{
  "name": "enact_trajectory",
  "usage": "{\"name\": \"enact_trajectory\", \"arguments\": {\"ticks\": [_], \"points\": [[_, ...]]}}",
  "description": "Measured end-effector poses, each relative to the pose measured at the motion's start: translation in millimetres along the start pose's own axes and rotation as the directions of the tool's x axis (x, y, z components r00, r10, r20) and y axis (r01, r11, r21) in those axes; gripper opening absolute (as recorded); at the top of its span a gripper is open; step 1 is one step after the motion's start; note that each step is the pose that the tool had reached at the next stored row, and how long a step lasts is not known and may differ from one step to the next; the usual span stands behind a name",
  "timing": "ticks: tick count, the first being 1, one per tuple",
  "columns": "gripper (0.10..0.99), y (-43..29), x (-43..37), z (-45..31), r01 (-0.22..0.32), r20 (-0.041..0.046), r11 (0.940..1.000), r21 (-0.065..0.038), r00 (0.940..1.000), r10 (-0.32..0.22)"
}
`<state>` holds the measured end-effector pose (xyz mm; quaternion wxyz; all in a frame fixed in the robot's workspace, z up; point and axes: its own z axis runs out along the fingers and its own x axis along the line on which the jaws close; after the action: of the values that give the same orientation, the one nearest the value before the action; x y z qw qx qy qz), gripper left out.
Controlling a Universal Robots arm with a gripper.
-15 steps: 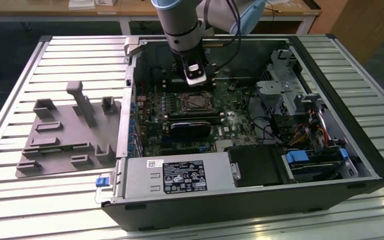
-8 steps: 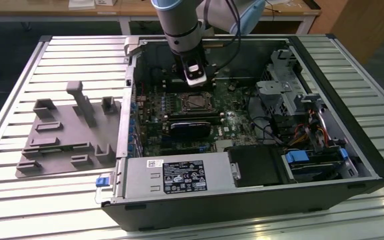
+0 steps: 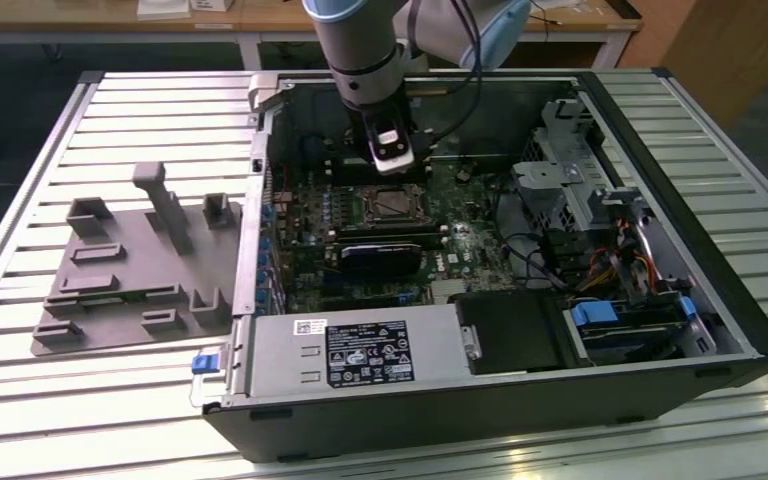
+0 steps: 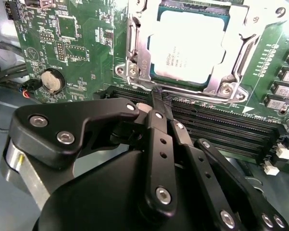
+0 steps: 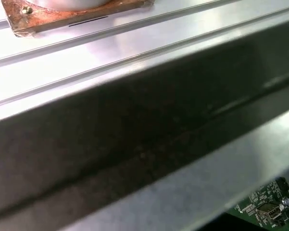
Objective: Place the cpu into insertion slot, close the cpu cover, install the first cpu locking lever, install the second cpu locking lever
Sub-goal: 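Install the first cpu locking lever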
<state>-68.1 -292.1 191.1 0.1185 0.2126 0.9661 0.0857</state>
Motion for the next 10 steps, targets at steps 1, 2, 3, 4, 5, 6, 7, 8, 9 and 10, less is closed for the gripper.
{"name": "enact_trajectory", "arguments": {"ticks": [1,2,3,4,5,6,7,8,9,10], "points": [[0.102,-0.2,-0.5,0.0,0.000,0.0000,1.0000,0.000,1.0000,0.000],[0.102,-0.4,-1.0,0.1,0.000,0.0001,1.0000,0.000,1.0000,0.000],[0.102,-0.6,-1.6,0.1,0.000,0.0001,1.0000,0.000,1.0000,0.000],[0.102,-0.8,-2.1,0.2,0.000,0.0001,1.0000,0.000,1.0000,0.000],[0.102,-1.0,-2.4,0.2,0.000,0.0000,1.0000,0.000,1.0000,0.000],[0.102,-1.4,-2.6,0.2,0.000,-0.0001,1.0000,0.000,1.0000,0.000],[0.102,-1.7,-2.8,0.1,0.000,-0.0001,1.0000,0.000,1.0000,0.000],[0.102,-2.1,-3.0,0.1,0.000,-0.0001,1.0000,0.000,1.0000,0.000],[0.102,-2.4,-3.2,0.0,0.000,0.0000,1.0000,0.000,1.0000,0.000],[0.102,-2.8,-3.3,0.0,0.000,-0.0001,1.0000,0.000,1.0000,0.000]]}}
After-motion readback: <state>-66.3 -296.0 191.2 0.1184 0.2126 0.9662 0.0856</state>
